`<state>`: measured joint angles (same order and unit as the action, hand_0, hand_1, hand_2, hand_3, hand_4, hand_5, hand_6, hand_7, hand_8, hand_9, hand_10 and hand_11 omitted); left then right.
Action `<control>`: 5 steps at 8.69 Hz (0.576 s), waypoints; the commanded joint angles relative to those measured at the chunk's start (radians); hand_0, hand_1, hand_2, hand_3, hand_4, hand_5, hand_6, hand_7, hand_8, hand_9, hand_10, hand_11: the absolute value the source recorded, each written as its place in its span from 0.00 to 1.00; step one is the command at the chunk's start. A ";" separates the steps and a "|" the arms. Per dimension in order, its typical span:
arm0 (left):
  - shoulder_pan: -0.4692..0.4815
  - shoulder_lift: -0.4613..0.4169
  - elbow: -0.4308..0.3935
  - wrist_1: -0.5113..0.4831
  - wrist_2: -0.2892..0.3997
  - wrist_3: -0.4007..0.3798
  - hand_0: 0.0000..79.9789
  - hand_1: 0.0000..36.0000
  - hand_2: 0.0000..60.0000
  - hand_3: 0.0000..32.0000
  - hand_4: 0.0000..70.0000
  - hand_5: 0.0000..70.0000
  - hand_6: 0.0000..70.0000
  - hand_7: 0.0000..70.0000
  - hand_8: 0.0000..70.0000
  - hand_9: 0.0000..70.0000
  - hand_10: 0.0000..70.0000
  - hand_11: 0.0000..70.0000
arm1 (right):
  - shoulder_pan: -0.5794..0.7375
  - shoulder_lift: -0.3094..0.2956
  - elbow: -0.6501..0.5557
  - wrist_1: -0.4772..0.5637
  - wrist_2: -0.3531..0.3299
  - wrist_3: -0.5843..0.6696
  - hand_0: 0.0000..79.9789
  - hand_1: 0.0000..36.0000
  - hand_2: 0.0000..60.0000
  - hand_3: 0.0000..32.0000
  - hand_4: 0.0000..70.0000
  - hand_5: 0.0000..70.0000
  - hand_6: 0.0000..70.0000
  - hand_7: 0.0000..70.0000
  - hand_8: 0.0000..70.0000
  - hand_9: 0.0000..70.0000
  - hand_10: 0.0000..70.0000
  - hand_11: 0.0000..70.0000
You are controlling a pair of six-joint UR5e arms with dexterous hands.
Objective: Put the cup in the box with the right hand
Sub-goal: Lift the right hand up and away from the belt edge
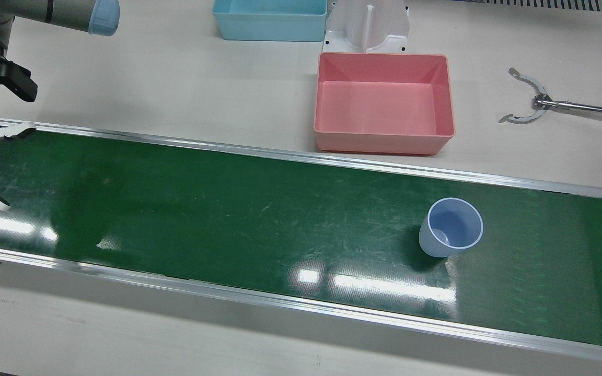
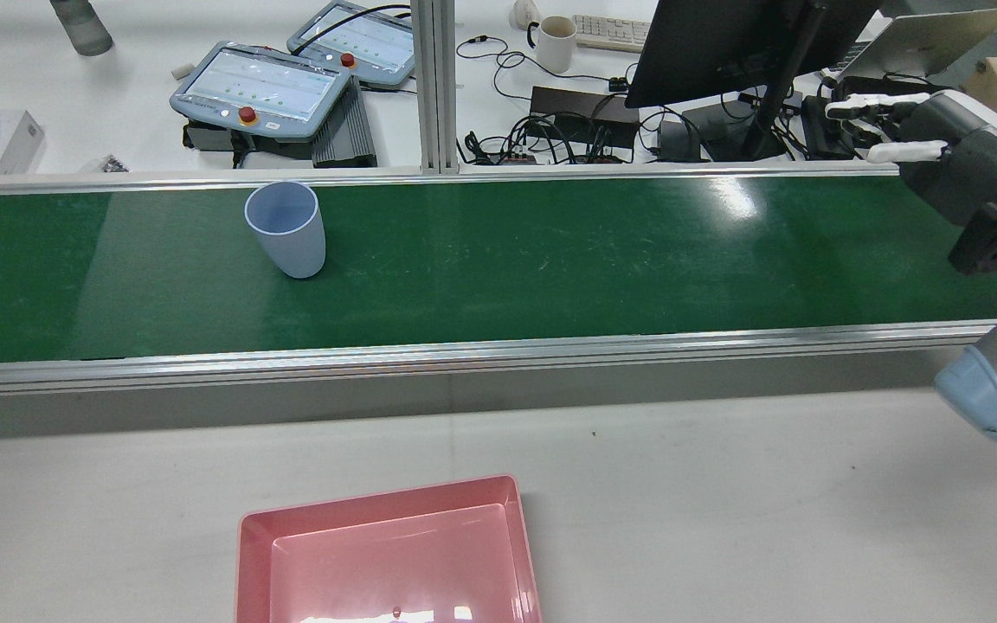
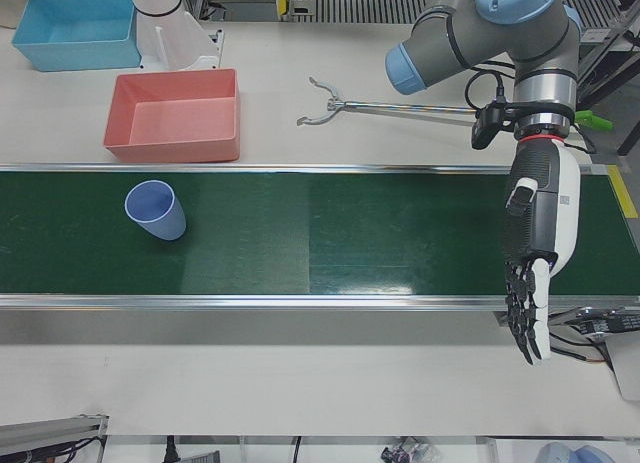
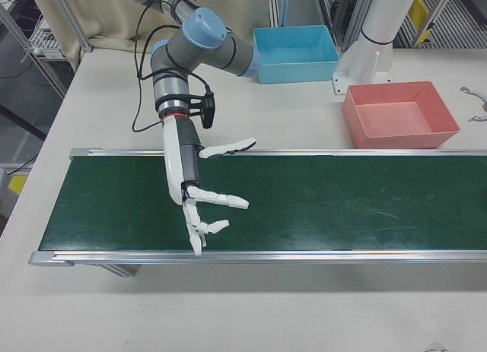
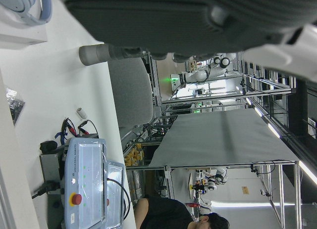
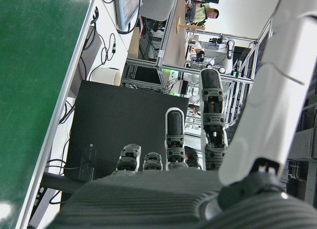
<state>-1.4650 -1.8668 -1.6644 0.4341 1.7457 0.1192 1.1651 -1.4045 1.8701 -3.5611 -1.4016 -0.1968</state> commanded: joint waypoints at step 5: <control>0.000 0.000 0.000 0.000 0.000 -0.001 0.00 0.00 0.00 0.00 0.00 0.00 0.00 0.00 0.00 0.00 0.00 0.00 | 0.066 0.002 0.064 -0.010 0.003 -0.059 0.66 0.34 0.00 0.69 0.32 0.07 0.02 0.21 0.01 0.04 0.03 0.07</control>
<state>-1.4650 -1.8669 -1.6644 0.4341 1.7457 0.1196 1.1821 -1.4008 1.9066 -3.5667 -1.4016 -0.2293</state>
